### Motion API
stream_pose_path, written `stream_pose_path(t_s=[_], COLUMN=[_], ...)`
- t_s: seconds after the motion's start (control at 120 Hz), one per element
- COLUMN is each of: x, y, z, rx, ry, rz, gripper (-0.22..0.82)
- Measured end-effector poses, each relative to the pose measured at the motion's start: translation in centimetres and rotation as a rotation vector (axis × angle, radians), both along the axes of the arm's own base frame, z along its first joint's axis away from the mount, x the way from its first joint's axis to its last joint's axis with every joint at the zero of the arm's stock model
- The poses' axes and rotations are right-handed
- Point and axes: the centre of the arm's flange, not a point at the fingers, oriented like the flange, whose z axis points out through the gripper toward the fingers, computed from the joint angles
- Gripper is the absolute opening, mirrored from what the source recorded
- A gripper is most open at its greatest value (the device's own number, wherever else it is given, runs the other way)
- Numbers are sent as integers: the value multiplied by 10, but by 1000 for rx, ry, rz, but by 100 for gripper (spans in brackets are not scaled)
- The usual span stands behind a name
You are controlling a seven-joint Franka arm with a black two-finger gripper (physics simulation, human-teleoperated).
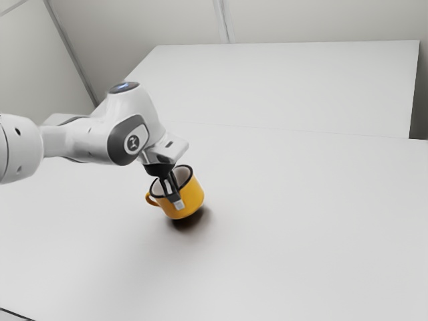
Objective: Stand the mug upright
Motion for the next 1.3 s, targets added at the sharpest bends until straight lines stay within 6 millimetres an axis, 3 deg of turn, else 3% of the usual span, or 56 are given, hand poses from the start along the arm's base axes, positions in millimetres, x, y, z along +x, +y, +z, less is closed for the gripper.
stream_pose_path(t_s=[0.2,0.625,0.825,0.967,1.042,1.3], x=[-8,-5,-5,-4,-3,13], y=[-14,-12,-12,-12,-12,-17], z=[-20,-51,-54,-53,-46,24], rx=[77,138,141,141,145,96], ry=[-16,-64,-77,-88,-102,-144], rz=[-77,-132,-149,-155,-150,86], gripper=[-16,-15,25,42,48,57])
